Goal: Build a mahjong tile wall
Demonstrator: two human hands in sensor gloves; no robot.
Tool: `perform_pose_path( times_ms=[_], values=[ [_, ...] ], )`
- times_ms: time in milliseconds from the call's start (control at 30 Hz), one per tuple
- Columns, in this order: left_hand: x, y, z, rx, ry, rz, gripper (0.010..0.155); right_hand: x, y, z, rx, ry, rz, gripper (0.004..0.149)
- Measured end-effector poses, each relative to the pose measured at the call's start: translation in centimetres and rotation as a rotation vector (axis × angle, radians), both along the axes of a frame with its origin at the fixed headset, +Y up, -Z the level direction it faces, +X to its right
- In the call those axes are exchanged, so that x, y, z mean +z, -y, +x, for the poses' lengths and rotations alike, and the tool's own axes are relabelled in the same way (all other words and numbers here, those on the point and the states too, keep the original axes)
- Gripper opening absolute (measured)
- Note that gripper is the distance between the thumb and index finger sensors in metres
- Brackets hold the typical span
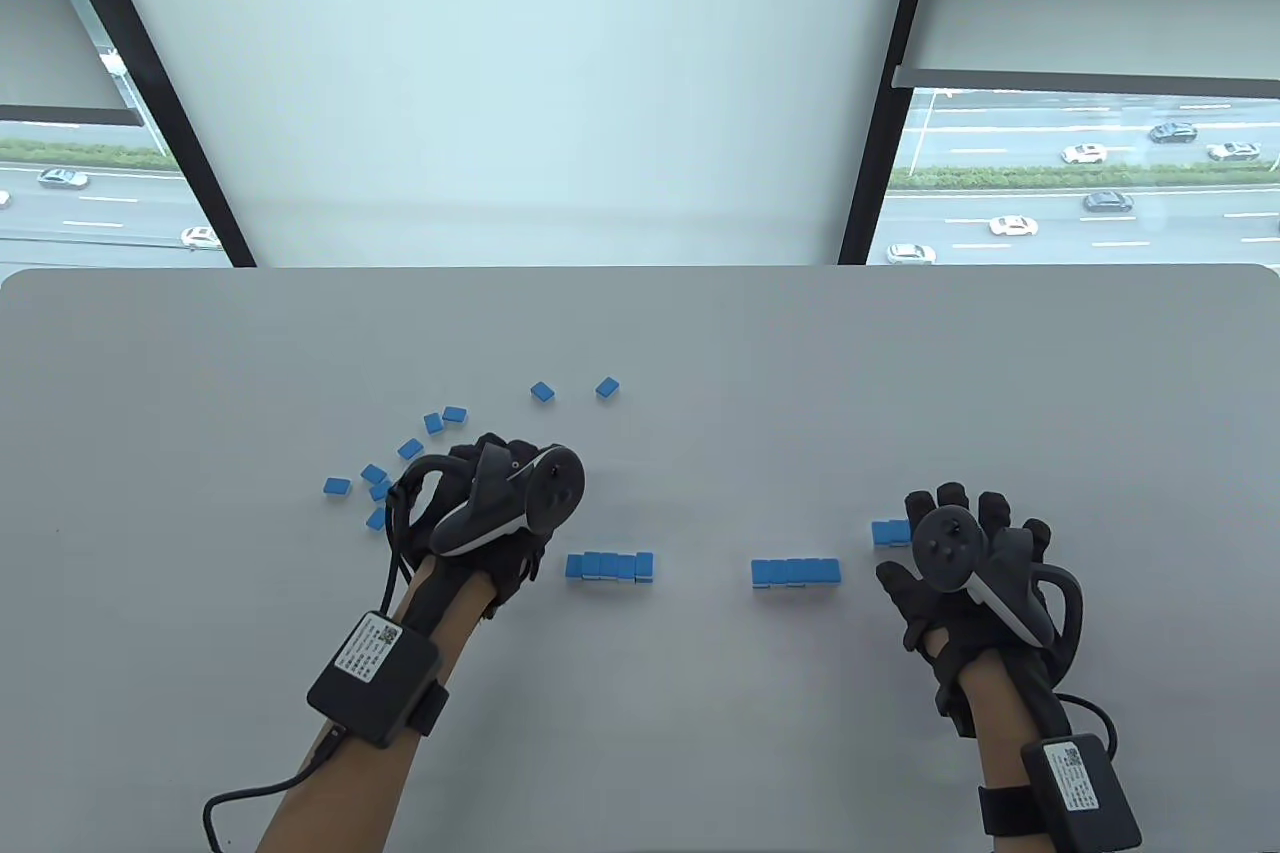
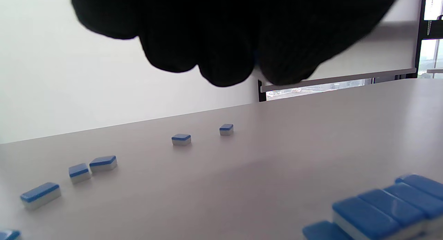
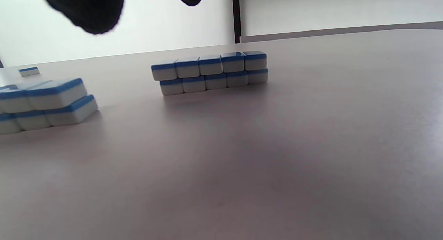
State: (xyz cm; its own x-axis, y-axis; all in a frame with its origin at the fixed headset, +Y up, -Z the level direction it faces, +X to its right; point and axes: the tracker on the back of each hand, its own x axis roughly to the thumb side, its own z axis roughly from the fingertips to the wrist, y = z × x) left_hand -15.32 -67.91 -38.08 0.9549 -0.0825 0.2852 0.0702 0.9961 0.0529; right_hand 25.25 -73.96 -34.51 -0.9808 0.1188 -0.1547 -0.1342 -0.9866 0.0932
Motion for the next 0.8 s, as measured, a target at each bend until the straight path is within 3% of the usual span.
perform_pose_path(
  times_ms=[233,800],
  values=[
    [1.0,4.9,-0.4,0.082,0.009,-0.090,0.059,0.0,0.1,0.0,0.002,0.007,-0.009,0.079],
    [1.0,6.7,0.6,0.042,0.040,-0.116,0.058,0.2,0.0,-0.1,0.023,0.017,-0.023,0.079]
  ],
)
